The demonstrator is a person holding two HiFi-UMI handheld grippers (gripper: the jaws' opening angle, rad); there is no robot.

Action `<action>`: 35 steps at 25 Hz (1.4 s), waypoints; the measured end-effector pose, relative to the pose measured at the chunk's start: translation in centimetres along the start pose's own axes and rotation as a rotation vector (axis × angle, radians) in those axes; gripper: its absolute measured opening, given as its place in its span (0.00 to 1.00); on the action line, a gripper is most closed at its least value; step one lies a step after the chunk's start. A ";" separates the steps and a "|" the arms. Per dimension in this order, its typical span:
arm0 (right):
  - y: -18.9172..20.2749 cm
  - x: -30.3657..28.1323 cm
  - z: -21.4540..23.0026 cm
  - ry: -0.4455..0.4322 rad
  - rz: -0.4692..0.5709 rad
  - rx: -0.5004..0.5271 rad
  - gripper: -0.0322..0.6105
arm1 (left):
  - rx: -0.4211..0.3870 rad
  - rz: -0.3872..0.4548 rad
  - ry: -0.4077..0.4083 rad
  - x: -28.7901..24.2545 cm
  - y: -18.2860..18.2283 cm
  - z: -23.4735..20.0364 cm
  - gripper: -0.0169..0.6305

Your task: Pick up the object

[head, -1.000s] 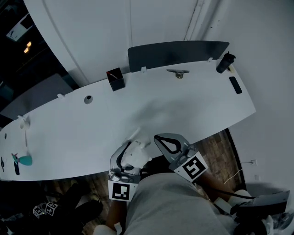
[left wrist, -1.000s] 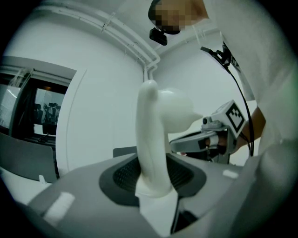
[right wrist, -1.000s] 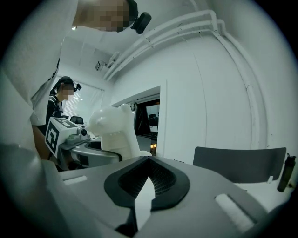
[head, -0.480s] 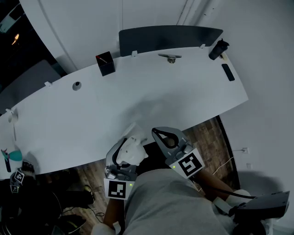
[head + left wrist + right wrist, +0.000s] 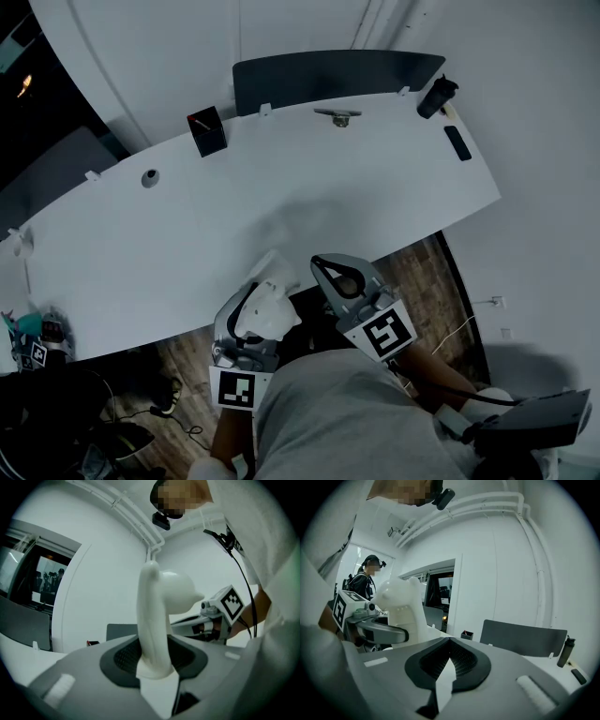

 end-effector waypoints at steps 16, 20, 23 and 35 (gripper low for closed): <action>-0.4 3.5 5.0 0.001 0.052 -0.048 0.05 | 0.000 0.006 -0.055 -2.8 -2.3 3.9 0.28; -0.5 4.5 5.4 -0.013 0.077 -0.075 0.05 | -0.046 -0.004 -0.053 -3.2 -2.3 5.4 0.28; -1.0 5.2 5.6 -0.018 0.101 -0.079 0.05 | -0.044 -0.004 -0.056 -3.5 -2.8 6.1 0.28; -0.5 6.6 5.8 -0.037 0.090 -0.073 0.05 | -0.064 -0.015 -0.076 -3.5 -3.5 7.2 0.28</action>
Point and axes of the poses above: the fingertips, and each gripper's own axes: x backward along the fingers, z to its right, y out of its underside, the point moved 1 cm from there along x, backward along the fingers, and after that the axes turned 9 degrees about -x, right-handed, at the moved point
